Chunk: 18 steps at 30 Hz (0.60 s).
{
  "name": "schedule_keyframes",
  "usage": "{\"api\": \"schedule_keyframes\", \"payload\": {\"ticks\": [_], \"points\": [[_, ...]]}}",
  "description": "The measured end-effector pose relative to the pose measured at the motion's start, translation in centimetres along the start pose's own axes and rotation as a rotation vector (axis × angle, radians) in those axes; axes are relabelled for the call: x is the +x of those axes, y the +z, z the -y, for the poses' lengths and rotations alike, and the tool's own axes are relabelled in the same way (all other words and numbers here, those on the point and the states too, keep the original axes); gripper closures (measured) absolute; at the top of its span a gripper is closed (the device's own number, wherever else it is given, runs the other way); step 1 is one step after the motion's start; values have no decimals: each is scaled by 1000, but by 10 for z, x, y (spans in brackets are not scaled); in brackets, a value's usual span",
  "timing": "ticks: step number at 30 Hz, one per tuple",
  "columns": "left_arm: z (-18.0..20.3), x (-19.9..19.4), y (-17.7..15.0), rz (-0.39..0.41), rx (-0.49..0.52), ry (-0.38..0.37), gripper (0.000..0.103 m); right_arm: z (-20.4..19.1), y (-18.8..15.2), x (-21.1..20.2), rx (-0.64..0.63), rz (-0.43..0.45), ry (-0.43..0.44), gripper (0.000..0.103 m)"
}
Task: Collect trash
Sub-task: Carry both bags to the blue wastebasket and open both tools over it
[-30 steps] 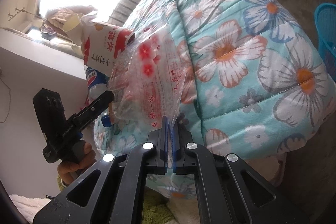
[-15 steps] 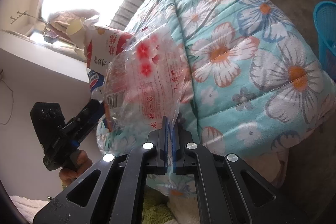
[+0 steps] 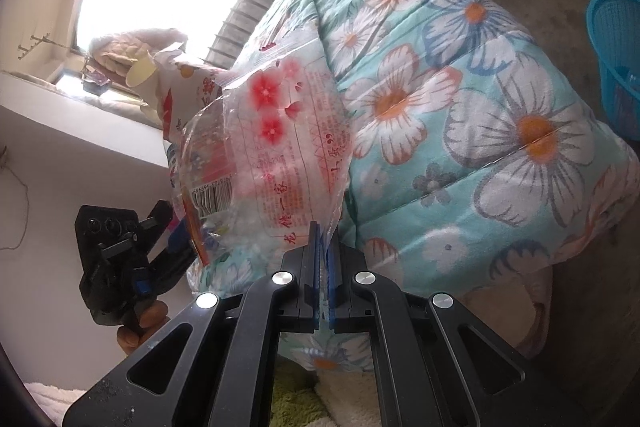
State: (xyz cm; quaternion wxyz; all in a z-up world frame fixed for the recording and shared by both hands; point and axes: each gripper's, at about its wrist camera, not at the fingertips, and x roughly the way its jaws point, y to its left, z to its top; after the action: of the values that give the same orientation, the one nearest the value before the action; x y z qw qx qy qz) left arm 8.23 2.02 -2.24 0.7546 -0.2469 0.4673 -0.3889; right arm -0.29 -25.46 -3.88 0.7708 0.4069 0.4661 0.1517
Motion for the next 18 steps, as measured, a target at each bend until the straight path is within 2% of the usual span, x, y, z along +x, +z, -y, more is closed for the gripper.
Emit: {"api": "schedule_keyframes", "payload": {"ticks": [1, 3, 6, 9, 18], "points": [[2, 1, -1, -3, 12, 11, 76, 0, 0, 0, 1, 0, 1, 102], [8, 4, -1, -10, 43, 57, 88, 0, 0, -2, 1, 4, 1, 102], [14, 8, 0, -9, 74, 96, 96, -2, 1, -8, -3, 16, 4, 102], [19, 5, -1, 2, 85, 86, 98, -4, 2, -19, -9, 38, 20, 102], [64, -9, 6, 81, 247, 145, 99, -21, 8, -65, -71, 171, 19, 103]]}}
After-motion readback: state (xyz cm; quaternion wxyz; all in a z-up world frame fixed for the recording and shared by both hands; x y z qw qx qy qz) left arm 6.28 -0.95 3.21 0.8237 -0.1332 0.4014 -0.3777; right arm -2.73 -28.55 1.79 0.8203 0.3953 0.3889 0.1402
